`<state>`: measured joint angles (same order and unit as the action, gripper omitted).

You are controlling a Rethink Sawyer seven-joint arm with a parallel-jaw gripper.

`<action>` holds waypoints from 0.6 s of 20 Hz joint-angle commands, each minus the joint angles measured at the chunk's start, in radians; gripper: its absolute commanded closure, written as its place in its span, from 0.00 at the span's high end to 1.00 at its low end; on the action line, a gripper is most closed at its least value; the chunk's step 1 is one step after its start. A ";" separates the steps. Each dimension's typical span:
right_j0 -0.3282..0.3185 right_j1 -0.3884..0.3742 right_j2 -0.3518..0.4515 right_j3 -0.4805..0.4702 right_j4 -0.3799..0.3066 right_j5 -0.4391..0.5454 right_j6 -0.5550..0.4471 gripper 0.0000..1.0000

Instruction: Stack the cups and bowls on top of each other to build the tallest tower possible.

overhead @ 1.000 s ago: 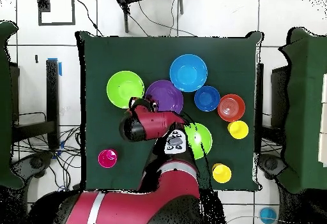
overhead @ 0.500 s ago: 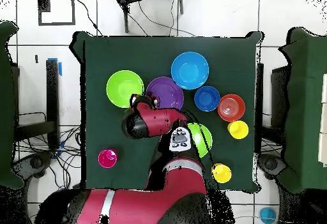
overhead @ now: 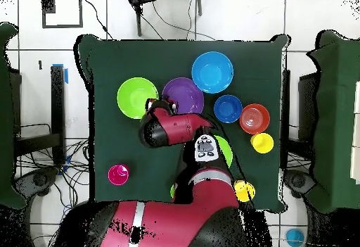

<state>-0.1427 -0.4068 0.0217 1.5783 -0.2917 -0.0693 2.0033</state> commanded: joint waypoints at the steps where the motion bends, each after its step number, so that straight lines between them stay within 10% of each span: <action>1: -0.035 0.145 0.131 -0.085 -0.091 0.090 -0.036 0.00; 12: -0.034 0.142 0.133 -0.087 -0.107 0.095 -0.027 0.00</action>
<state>-0.1497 -0.4032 0.0315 1.5572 -0.3251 -0.0693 2.0033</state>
